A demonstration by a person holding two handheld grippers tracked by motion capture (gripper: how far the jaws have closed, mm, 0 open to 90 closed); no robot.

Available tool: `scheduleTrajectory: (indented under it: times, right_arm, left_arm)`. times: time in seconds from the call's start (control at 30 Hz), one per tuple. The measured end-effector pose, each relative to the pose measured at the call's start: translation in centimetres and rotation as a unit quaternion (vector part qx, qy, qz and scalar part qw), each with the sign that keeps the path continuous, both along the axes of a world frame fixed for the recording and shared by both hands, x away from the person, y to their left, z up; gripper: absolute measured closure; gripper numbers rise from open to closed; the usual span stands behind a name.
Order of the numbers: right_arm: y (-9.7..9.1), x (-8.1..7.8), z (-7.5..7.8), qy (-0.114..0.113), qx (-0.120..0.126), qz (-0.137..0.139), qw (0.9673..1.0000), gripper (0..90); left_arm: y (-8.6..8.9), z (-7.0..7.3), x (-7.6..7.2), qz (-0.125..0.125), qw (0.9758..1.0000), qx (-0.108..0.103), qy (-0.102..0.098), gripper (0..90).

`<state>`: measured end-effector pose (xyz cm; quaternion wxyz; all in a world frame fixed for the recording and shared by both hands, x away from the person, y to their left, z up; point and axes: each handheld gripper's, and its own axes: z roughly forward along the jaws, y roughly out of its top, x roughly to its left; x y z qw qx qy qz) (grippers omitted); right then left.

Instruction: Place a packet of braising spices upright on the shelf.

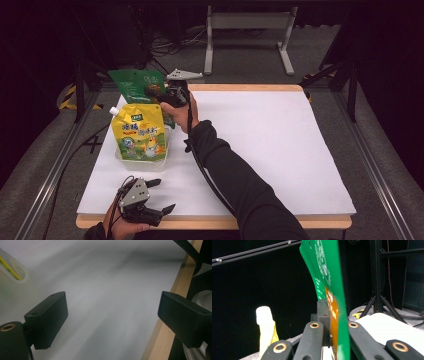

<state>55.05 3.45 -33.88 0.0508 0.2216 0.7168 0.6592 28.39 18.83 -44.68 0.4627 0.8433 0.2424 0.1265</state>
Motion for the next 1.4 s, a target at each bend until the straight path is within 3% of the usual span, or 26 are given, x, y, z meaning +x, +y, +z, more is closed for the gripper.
scheduleTrajectory:
  times: [0.13, 0.3, 0.57, 0.8, 0.93, 1.17, 1.3, 1.4]
  right_arm:
    - [0.1, 0.5, -0.7, 0.013, -0.022, 0.016, 0.9995, 87.5]
    - [-0.2, 0.7, -1.7, 0.019, -0.036, 0.011, 0.9991, 83.1]
    - [-0.8, 0.0, -1.4, -0.005, -0.086, 0.000, 0.9963, 69.8]
    - [-2.6, -0.5, -1.5, -0.024, -0.128, -0.011, 0.9914, 66.3]
    - [-3.7, -1.0, -1.3, -0.037, -0.151, -0.016, 0.9878, 66.9]
    - [-5.4, -1.5, -1.2, -0.041, -0.159, -0.014, 0.9864, 74.5]
    - [-6.2, -2.8, -1.1, -0.064, -0.198, -0.012, 0.9780, 75.5]
    - [-7.0, -3.3, -0.8, -0.074, -0.208, -0.018, 0.9753, 75.5]
  left_arm:
    - [0.0, 0.0, 0.0, -0.001, 1.0000, 0.000, 0.001, 10.1]
    - [0.0, -0.1, 0.1, -0.002, 1.0000, 0.001, 0.001, 10.3]
    - [-0.2, -0.1, 0.1, -0.003, 1.0000, 0.007, -0.001, 10.0]
    - [-0.4, -0.1, 0.0, -0.004, 0.9999, 0.011, -0.002, 12.1]
    - [-0.5, -0.2, 0.1, -0.004, 0.9999, 0.015, -0.003, 12.1]
    - [-0.8, -0.1, 0.1, -0.011, 0.9998, 0.016, -0.004, 13.3]
    - [-0.9, -0.1, 0.3, -0.012, 0.9998, 0.012, -0.003, 14.0]
    - [-1.1, 0.1, 0.4, -0.015, 0.9998, 0.015, -0.004, 14.4]
